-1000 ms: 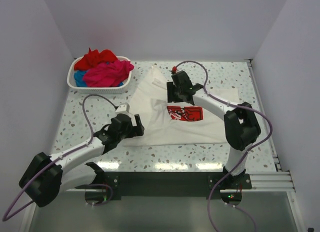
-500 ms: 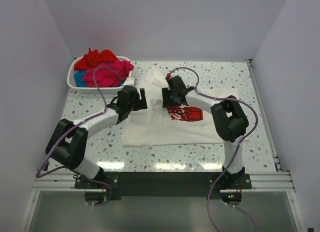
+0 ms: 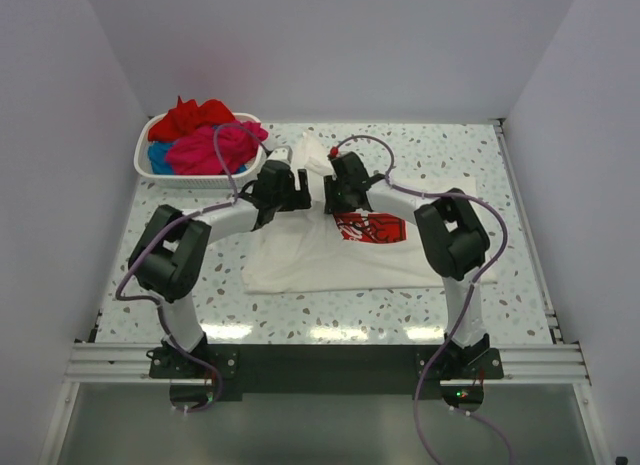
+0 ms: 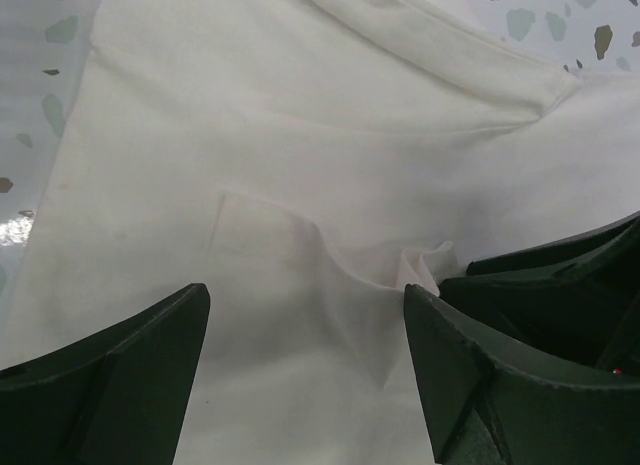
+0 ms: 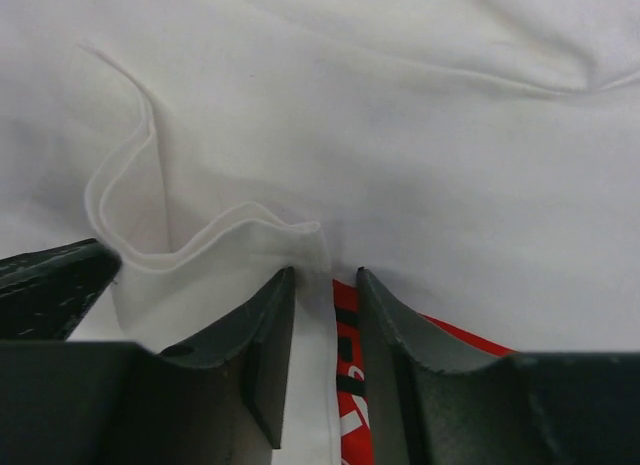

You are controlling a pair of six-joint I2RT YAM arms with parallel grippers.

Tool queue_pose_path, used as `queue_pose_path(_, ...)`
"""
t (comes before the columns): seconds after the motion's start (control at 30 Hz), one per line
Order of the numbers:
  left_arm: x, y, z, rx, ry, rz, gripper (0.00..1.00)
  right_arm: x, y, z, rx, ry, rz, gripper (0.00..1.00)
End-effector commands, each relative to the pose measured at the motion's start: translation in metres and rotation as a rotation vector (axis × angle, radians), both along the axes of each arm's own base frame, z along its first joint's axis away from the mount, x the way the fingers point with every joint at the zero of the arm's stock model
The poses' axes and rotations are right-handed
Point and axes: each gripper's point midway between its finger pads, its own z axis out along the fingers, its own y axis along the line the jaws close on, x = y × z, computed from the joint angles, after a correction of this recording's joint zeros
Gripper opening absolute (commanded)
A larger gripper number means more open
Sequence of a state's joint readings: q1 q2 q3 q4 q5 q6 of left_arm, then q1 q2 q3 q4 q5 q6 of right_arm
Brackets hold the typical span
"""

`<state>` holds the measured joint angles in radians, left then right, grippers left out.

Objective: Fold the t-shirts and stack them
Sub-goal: Fold the tshirt

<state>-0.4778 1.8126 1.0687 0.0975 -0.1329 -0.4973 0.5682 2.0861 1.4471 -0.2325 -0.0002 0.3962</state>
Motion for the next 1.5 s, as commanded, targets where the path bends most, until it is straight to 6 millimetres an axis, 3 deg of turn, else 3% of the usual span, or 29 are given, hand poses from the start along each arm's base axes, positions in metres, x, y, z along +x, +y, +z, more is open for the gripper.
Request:
queue_pose_path(0.0,0.015,-0.014,0.005,-0.090,-0.030,0.005,0.83,0.015,0.015,0.018,0.054,-0.057,0.016,0.32)
queue_pose_path(0.2,0.015,-0.015,-0.029,-0.108,0.030,0.041,0.84,0.014,0.015,0.020,0.057,-0.057,0.023,0.24)
queue_pose_path(0.37,0.010,-0.001,-0.051,-0.086,0.065,0.095,0.84,0.011,0.012,0.022,0.055,-0.064,0.026,0.15)
queue_pose_path(0.6,0.003,0.006,-0.056,-0.081,0.075,0.106,0.85,0.010,0.013,0.017,0.053,-0.048,0.024,0.00)
queue_pose_path(1.0,-0.003,0.022,-0.060,-0.077,0.079,0.154,0.94,0.006,-0.038,0.033,-0.034,-0.076,-0.112,0.00)
queue_pose_path(1.23,-0.002,0.027,-0.059,-0.060,0.075,0.169,0.95,0.010,-0.046,0.041,-0.061,-0.099,-0.130,0.00)
queue_pose_path(1.47,-0.001,0.037,-0.061,-0.017,0.081,0.203,0.95,0.011,-0.054,0.038,-0.115,-0.075,-0.151,0.00)
